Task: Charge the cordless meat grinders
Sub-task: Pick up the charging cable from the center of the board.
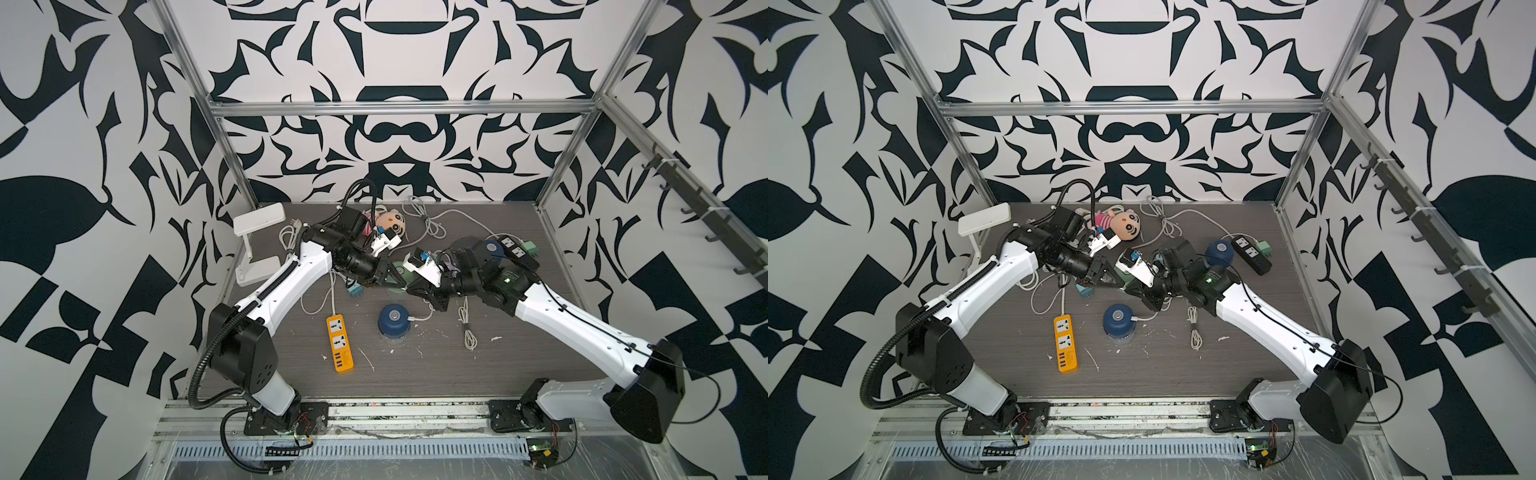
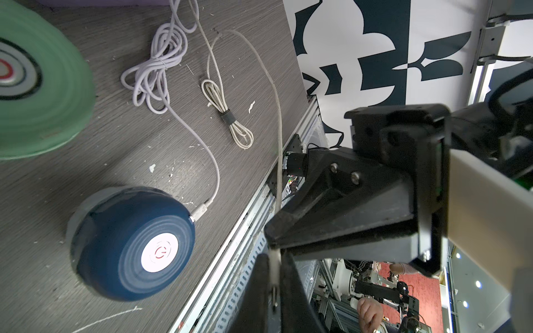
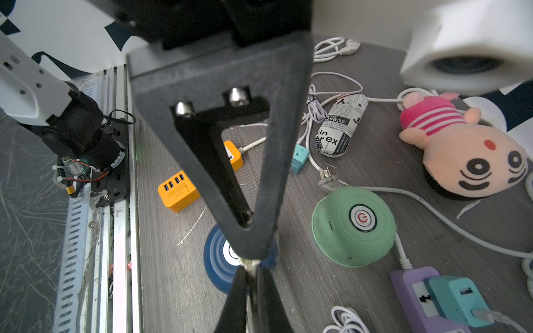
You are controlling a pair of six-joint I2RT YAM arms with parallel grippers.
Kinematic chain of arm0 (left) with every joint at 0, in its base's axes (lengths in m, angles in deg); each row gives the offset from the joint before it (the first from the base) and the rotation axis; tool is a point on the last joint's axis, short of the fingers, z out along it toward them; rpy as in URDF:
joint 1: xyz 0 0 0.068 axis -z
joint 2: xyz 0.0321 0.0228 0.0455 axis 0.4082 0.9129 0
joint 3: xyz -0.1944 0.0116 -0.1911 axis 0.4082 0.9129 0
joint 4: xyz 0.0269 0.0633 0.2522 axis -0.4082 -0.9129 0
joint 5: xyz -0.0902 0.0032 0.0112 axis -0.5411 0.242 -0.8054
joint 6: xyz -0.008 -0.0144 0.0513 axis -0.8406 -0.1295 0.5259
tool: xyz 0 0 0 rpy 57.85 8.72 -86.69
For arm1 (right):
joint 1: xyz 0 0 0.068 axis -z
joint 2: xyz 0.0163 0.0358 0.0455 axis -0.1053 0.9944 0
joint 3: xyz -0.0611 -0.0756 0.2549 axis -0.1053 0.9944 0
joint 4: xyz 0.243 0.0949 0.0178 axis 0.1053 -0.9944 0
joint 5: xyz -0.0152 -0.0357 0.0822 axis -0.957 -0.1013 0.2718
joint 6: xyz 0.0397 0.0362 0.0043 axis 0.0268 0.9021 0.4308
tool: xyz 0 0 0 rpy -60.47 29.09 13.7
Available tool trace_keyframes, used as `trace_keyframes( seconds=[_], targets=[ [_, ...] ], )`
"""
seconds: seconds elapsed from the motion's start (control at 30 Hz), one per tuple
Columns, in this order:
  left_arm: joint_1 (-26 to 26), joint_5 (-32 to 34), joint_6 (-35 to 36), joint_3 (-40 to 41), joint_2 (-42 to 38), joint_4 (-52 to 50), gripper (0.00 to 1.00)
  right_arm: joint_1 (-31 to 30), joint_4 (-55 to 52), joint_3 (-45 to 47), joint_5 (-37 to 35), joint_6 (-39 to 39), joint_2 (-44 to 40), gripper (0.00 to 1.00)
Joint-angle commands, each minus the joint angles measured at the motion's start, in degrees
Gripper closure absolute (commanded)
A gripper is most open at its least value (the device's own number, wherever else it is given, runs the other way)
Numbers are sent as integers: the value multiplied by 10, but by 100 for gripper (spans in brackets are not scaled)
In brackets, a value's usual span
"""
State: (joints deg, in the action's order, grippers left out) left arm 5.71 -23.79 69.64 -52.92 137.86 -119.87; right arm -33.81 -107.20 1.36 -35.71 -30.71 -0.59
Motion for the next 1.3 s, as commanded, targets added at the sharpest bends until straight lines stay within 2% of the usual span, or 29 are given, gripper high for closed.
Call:
trace_keyframes(
  seconds=[0.0, 0.13, 0.33, 0.6, 0.73, 1.07, 1.2, 1.27],
  targets=[
    [1, -18, 14, 7, -17, -23, 100, -4, 14, -31, 7, 1, -3, 91],
    [1, -21, 13, 7, -16, -22, 100, -7, 17, -29, 1, 5, -1, 80],
    [1, -21, 13, 8, -16, -21, 100, -8, 18, -28, -1, 5, 1, 81],
    [1, -21, 12, 8, -17, -21, 100, -11, 12, -29, -4, 5, 5, 76],
    [2, -20, 11, 9, -18, -21, 100, -11, 9, -29, -9, 3, 3, 83],
    [0, -18, 8, 6, -16, -17, 100, -12, 3, -21, -26, 2, -11, 89],
    [-1, -18, 1, 6, -15, -11, 100, -11, 3, -18, -29, 3, -17, 99],
    [-3, -13, -8, 6, -16, -5, 90, -12, 3, -15, -32, 3, -20, 100]
  ],
)
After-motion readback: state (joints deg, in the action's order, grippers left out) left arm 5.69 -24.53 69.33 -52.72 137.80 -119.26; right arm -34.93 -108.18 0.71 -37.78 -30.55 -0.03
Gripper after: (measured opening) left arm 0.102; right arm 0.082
